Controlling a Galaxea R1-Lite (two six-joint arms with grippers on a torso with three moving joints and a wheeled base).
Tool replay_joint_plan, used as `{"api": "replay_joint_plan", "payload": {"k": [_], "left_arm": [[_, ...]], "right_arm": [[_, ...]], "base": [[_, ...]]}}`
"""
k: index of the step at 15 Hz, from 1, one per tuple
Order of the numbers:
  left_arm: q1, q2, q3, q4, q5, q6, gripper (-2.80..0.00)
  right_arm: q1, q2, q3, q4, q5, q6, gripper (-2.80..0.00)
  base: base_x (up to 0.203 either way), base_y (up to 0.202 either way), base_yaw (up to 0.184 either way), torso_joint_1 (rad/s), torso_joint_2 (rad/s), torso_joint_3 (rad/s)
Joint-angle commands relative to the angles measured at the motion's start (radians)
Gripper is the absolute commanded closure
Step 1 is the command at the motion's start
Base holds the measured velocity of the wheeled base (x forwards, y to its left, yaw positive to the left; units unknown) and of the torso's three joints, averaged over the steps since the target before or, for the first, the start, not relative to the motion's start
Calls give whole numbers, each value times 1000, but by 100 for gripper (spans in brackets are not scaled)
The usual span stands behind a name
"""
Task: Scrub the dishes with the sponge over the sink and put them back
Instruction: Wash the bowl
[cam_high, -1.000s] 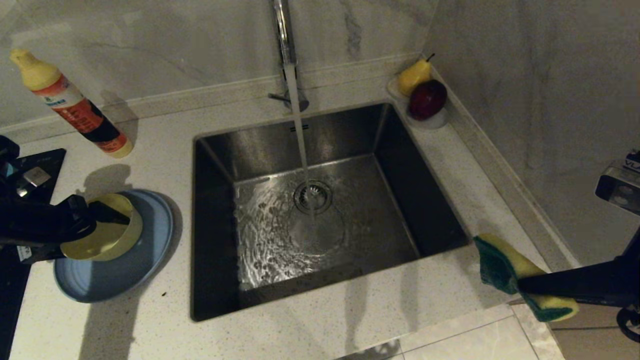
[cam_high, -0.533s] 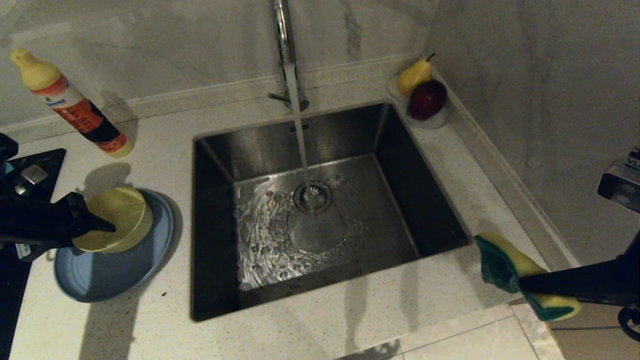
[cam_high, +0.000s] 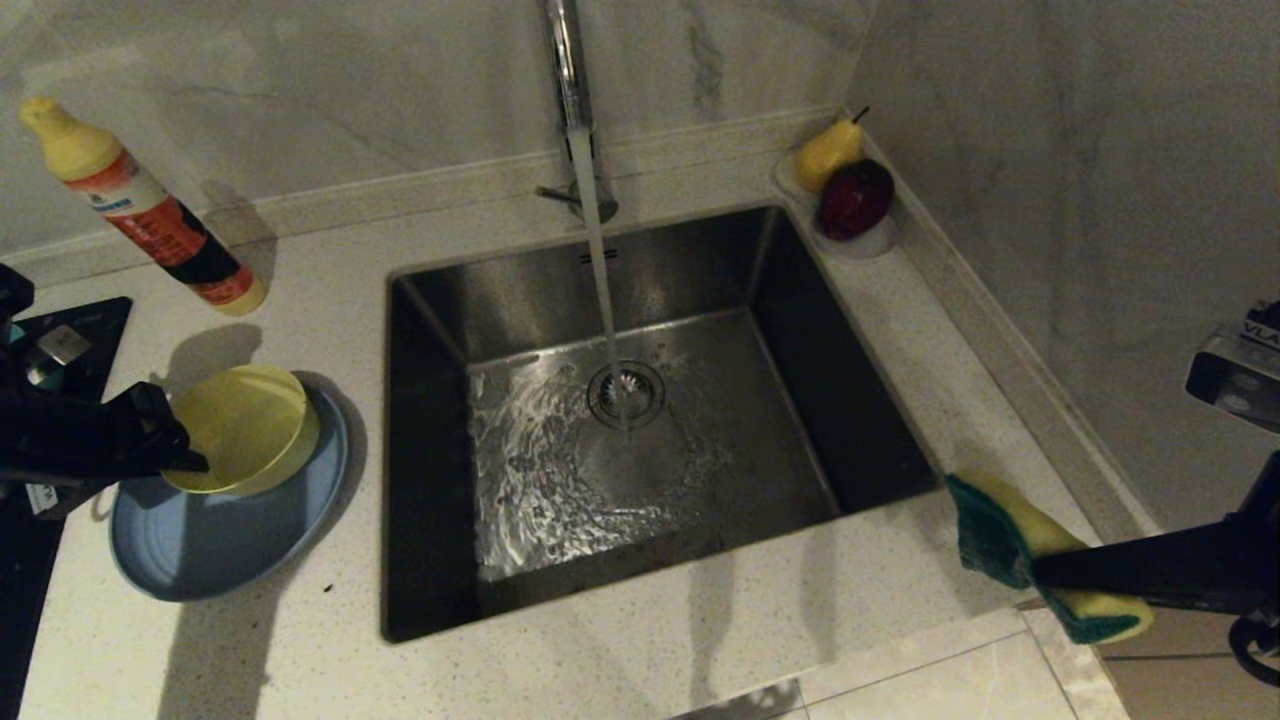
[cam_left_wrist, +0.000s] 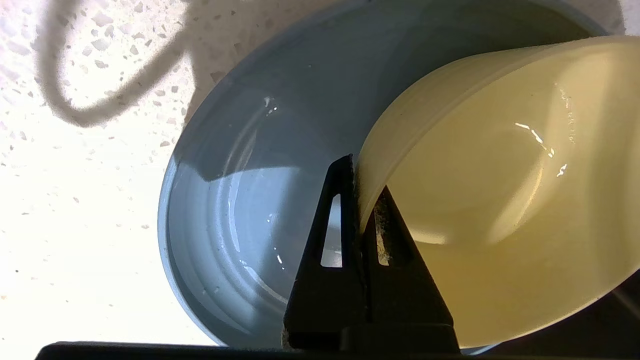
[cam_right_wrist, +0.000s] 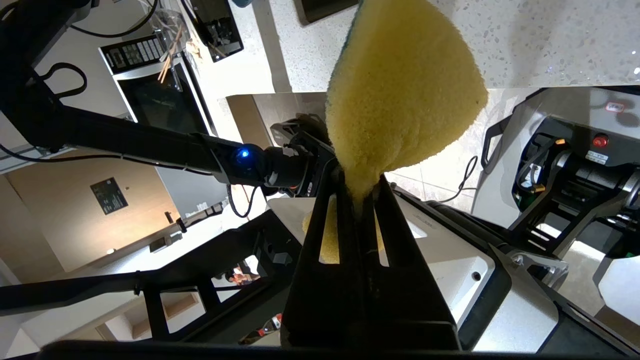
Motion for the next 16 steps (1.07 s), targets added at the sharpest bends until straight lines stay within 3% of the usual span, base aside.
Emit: {"api": "replay_joint_plan", "payload": {"k": [1, 7, 10, 15, 16], "left_arm": [[1, -27, -14, 3, -3, -19, 0], [3, -136, -154, 59, 13, -49, 0], [-4, -167, -263, 69, 15, -118, 0], [-183, -157, -339, 93, 29, -138, 0], [-259, -144, -339, 93, 61, -138, 0]], "right_arm": [[1, 9, 3, 3, 4, 3, 0], [1, 2, 11, 5, 4, 3, 0], [1, -2, 21, 1, 4, 3, 0], [1, 5, 12, 0, 4, 3, 0], [1, 8, 12, -1, 4, 3, 0]], "base": [[0, 0, 0, 0, 0, 0], [0, 0, 0, 0, 0, 0], [0, 0, 0, 0, 0, 0], [0, 0, 0, 0, 0, 0], [0, 0, 0, 0, 0, 0]]}}
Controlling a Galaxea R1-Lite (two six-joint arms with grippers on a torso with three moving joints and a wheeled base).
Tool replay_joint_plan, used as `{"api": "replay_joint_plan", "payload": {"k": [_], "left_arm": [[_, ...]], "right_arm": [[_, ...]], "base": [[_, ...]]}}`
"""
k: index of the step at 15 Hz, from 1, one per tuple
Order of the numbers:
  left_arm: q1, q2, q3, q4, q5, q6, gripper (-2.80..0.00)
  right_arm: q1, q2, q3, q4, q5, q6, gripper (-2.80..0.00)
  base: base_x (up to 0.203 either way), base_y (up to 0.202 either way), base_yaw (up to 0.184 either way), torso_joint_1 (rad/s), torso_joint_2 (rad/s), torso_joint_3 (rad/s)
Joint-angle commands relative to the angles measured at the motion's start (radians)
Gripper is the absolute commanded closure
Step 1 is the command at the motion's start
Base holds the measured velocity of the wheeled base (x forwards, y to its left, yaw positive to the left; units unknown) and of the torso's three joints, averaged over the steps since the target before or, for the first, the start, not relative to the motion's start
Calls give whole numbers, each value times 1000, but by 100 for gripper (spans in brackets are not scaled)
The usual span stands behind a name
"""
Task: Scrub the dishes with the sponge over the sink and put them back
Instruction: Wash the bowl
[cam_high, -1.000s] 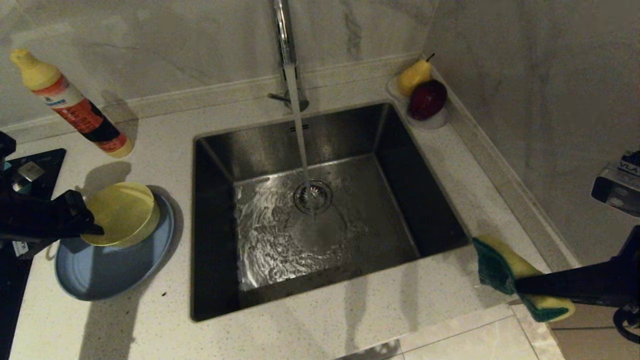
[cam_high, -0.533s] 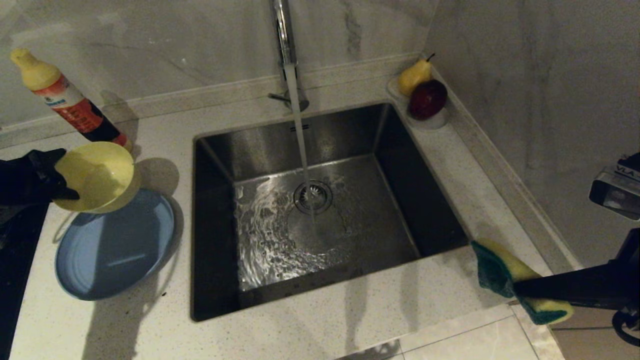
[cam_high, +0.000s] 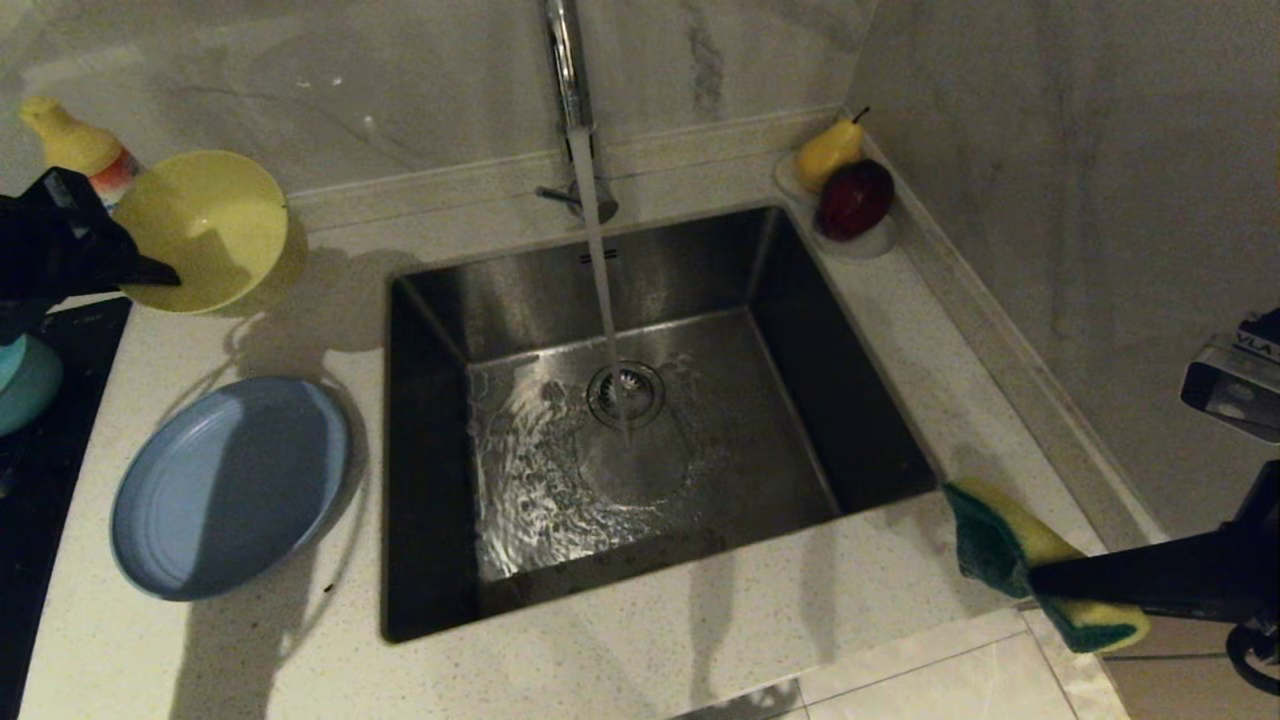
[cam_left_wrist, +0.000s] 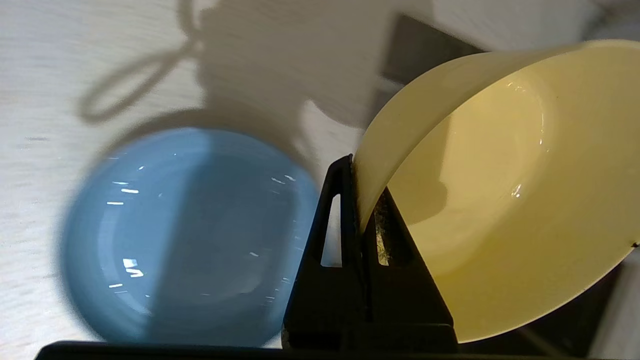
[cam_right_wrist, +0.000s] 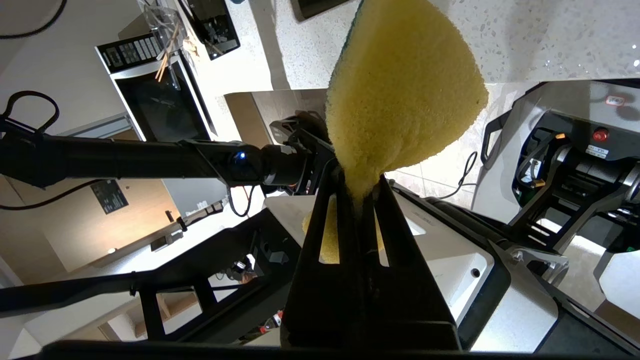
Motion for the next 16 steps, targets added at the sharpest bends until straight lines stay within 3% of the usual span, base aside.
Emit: {"api": "replay_joint_plan", "payload": {"k": [1, 3, 5, 10, 13, 16], "left_arm": [[-160, 37, -6, 0, 85, -3, 0], [-299, 120, -7, -8, 244, -20, 0], [-403, 186, -13, -13, 308, -70, 0], [-519, 305, -45, -24, 329, -157, 0], [-587, 387, -76, -21, 330, -254, 0], [-607, 415, -79, -27, 322, -295, 0]], "right_arm": [[1, 7, -1, 2, 5, 4, 0], [0, 8, -1, 2, 5, 4, 0], [0, 8, -1, 2, 3, 4, 0], [0, 6, 5, 0, 3, -3, 0], [0, 0, 5, 0, 3, -3, 0], [0, -4, -4, 0, 1, -3, 0]], "base": [[0, 0, 0, 0, 0, 0], [0, 0, 0, 0, 0, 0], [0, 0, 0, 0, 0, 0], [0, 0, 0, 0, 0, 0], [0, 0, 0, 0, 0, 0], [0, 0, 0, 0, 0, 0]]}}
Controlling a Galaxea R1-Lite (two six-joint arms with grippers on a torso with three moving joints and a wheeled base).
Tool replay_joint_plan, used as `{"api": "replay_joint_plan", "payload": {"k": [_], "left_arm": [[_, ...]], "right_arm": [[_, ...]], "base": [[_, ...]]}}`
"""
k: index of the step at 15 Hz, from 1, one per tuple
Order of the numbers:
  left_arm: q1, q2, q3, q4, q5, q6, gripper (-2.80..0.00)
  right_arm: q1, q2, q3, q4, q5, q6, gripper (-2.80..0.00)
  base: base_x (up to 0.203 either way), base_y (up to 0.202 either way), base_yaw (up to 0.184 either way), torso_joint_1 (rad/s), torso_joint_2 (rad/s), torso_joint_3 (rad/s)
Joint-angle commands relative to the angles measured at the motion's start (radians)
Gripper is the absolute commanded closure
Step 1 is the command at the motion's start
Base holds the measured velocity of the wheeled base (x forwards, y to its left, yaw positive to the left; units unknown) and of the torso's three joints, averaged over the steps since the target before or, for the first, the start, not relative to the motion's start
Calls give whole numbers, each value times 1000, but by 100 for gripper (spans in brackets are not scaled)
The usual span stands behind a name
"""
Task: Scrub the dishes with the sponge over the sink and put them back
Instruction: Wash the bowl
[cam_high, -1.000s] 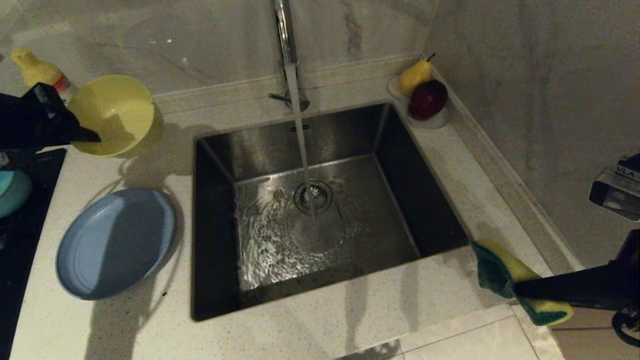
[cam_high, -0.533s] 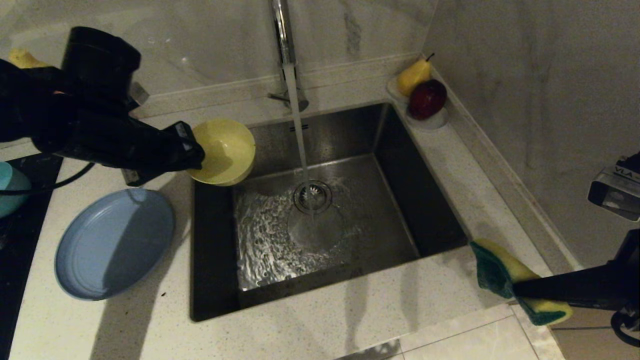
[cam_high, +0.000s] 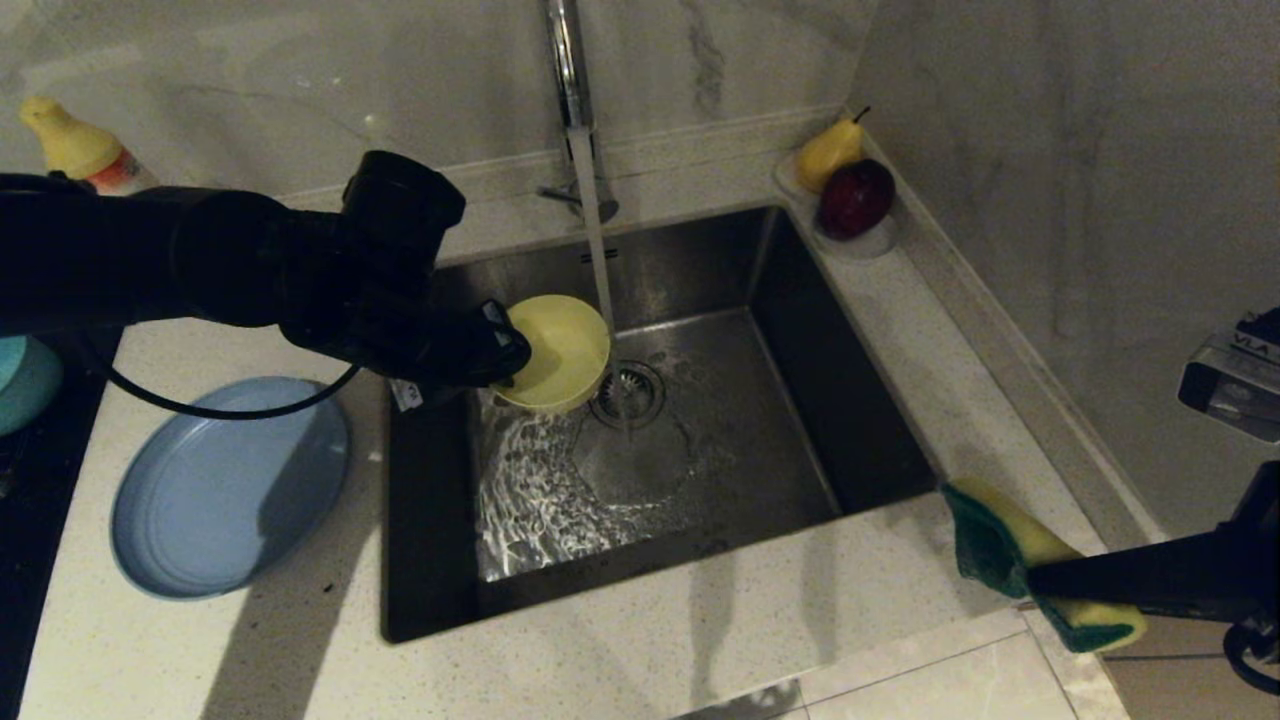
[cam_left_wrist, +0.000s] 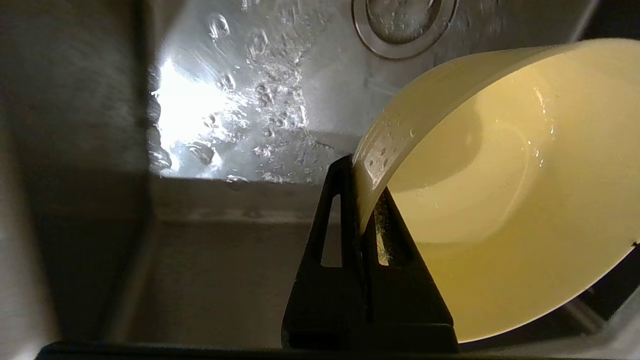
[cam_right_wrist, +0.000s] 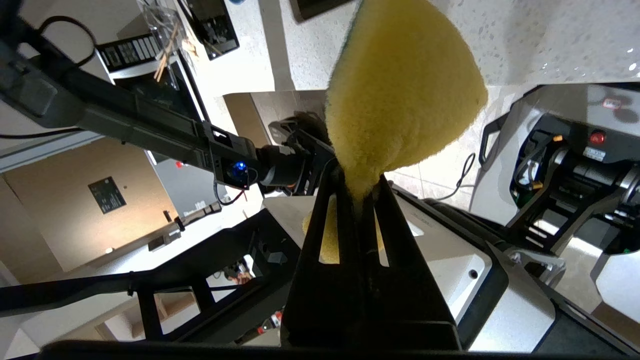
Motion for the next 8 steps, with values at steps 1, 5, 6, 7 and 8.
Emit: {"api": "replay_joint_plan", "payload": {"k": [1, 5, 6, 7, 8], "left_arm": [[-16, 48, -4, -16, -1, -11, 0], [-63, 98, -4, -83, 6, -41, 0], [-66, 104, -2, -99, 6, -41, 0], [-67, 110, -1, -115, 8, -41, 0], [-66, 111, -2, -118, 8, -41, 0]], "right_arm": [[0, -4, -4, 2, 4, 3, 0], [-1, -1, -4, 2, 4, 2, 0], [-1, -1, -4, 2, 4, 2, 0], [-1, 3, -2, 2, 5, -5, 0], [-1, 6, 1, 2, 5, -17, 0]], "base": [[0, 0, 0, 0, 0, 0], [0, 0, 0, 0, 0, 0], [0, 0, 0, 0, 0, 0], [0, 0, 0, 0, 0, 0], [0, 0, 0, 0, 0, 0]]}}
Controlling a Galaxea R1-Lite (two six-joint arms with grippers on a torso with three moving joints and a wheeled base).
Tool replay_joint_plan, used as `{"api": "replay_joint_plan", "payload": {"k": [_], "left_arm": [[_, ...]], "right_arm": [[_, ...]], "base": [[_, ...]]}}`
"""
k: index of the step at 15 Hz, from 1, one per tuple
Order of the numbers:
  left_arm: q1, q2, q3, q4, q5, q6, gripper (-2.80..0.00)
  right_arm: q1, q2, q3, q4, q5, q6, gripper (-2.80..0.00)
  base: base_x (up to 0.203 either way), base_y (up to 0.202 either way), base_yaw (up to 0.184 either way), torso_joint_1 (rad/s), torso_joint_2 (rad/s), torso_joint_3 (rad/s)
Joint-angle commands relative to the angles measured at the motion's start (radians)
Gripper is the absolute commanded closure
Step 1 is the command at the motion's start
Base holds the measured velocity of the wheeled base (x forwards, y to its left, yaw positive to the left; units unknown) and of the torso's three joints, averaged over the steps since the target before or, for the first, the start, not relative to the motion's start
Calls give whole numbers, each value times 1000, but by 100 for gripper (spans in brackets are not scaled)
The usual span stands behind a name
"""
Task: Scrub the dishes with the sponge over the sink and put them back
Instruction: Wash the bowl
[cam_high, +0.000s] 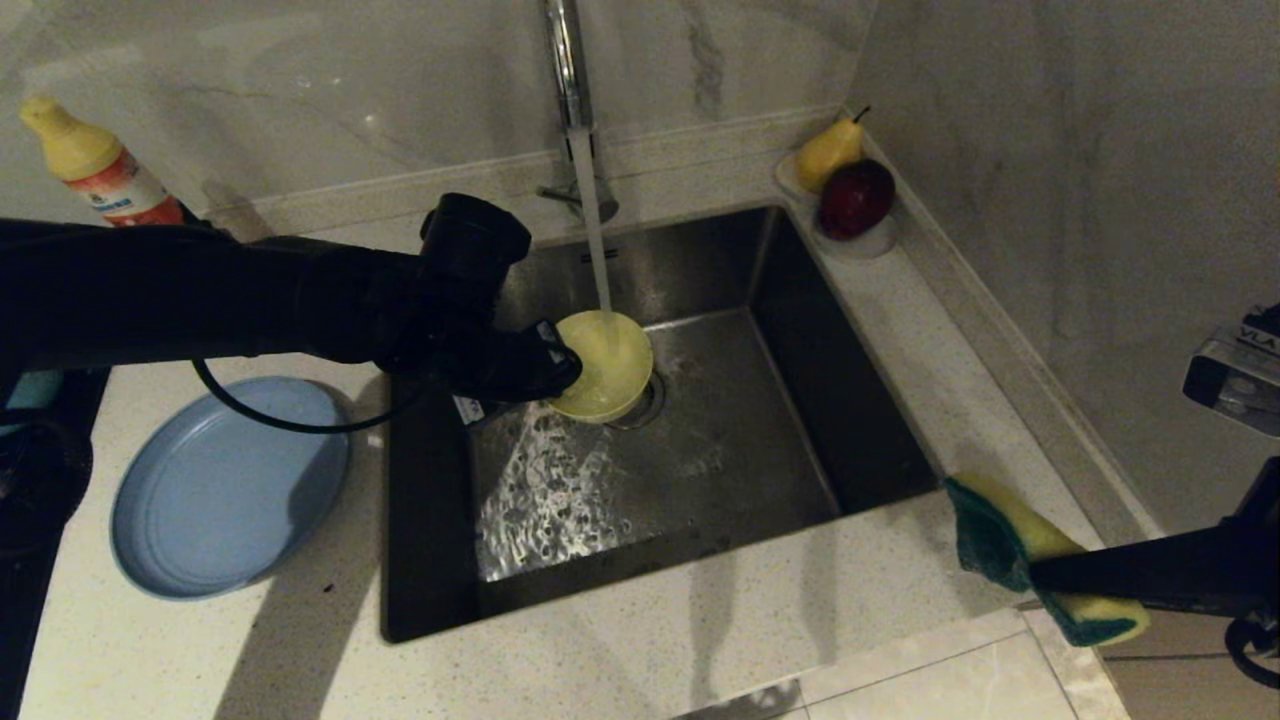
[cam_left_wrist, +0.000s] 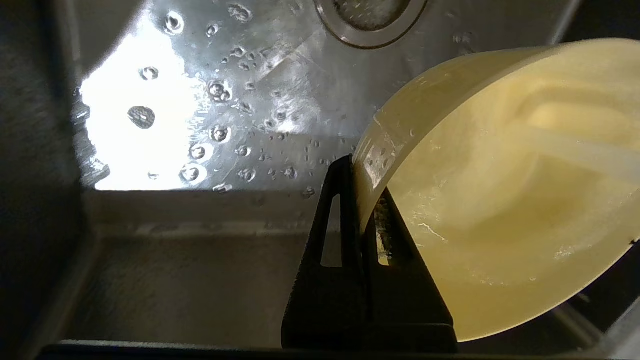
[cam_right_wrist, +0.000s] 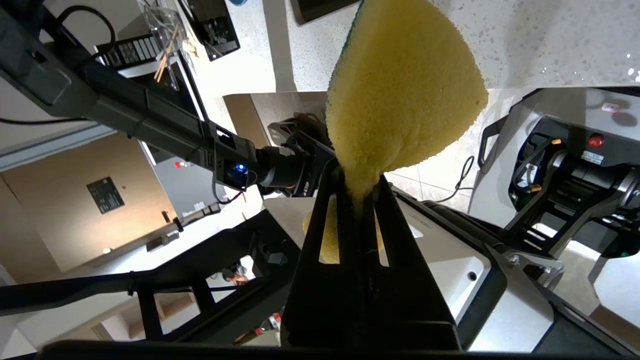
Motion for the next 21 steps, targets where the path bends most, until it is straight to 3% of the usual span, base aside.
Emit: {"api": "replay_joint_plan", "payload": {"k": [1, 9, 14, 17, 21], "left_arm": [[-2, 18, -2, -3, 1, -4, 0], [-4, 10, 16, -9, 4, -4, 0], [0, -108, 61, -21, 111, 30, 0], [32, -226, 150, -108, 152, 136, 0], [84, -365, 415, -462, 160, 389, 0]], "right_arm": [[2, 8, 4, 3, 5, -3, 0], [2, 13, 1, 3, 6, -5, 0], [2, 5, 10, 3, 6, -5, 0], [2, 10, 13, 4, 6, -3, 0], [10, 11, 13, 6, 8, -2, 0]], "base": [[0, 0, 0, 0, 0, 0], [0, 0, 0, 0, 0, 0], [0, 0, 0, 0, 0, 0], [0, 0, 0, 0, 0, 0], [0, 0, 0, 0, 0, 0]]}}
